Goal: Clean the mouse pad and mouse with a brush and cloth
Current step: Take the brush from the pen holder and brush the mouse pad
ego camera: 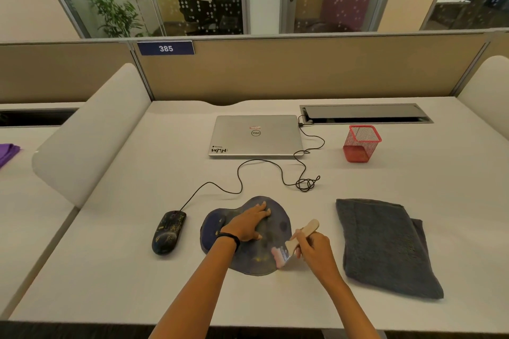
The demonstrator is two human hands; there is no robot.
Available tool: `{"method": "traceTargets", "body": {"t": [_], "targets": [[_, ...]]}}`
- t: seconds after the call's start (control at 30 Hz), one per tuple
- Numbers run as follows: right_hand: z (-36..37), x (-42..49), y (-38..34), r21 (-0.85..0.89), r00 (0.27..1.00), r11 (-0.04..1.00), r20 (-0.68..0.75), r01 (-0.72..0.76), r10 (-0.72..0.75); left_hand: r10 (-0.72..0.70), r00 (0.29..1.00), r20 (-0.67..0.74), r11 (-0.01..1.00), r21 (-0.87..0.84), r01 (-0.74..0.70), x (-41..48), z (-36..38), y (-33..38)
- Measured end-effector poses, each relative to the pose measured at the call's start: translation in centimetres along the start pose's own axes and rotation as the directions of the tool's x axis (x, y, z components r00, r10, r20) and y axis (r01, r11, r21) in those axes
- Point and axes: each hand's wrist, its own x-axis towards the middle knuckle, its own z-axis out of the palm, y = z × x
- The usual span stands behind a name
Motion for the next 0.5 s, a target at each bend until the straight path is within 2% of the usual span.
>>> {"method": "traceTargets", "body": {"t": [0.07,0.23,0.4,0.5], "targets": [[-0.13,0.05,-0.13,-0.016,0.999,1.000,0.043,-0.017,0.018,0.002,1.000,0.001,1.000,-0.001,-0.002,0.01,0.01,-0.03],[0.04,-0.02,-0.33,0.019,0.995,0.999,-0.093,0.041,-0.039,0.004,1.000,-0.001,1.000,0.000,-0.004,0.00,-0.04,-0.08],[-0.31,0.23,-0.32,-0.028,0.999,0.999,0.002,-0.035,0.035,0.007,1.000,0.005,1.000,0.004,-0.007,0.10,0.04,-0.21],[-0.37,0.16,-0.76,0.025,0.996,1.000,-0.093,-0.010,0.012,0.006,1.000,0.008,1.000,0.003,-0.006,0.11,0.10,-0.31]]}}
